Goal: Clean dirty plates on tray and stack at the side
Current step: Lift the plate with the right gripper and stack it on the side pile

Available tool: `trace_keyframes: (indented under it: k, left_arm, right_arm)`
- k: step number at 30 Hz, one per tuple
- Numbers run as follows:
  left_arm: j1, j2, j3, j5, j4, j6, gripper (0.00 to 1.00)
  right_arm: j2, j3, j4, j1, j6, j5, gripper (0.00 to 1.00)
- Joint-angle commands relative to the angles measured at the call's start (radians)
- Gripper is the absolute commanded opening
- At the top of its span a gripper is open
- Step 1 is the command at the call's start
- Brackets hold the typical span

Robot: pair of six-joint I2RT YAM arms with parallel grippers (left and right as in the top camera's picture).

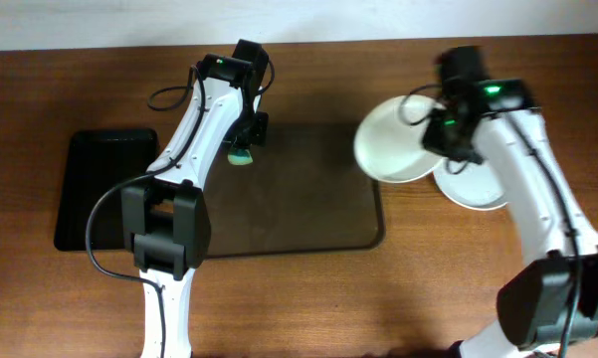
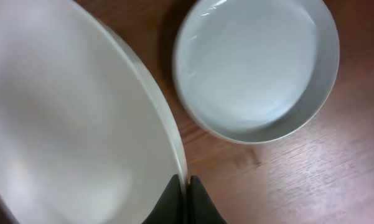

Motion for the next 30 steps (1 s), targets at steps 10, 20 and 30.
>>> trace_keyframes:
  k: [10,20,30]
  left_arm:
    - [0.006,0.014,0.016,0.008,0.01,-0.016,0.01]
    - [0.006,0.014,0.016,0.009,0.01,-0.016,0.01]
    - [0.11,-0.144,0.268,0.008,-0.254,-0.01,0.01]
  right_arm:
    - [-0.018,-0.312,0.274,-0.412,-0.009,-0.069,0.04]
    - [0.013,-0.399,0.382,-0.412,-0.015,-0.077,0.52]
    - [-0.16,-0.09,0.128,-0.243,-0.153,-0.235,0.7]
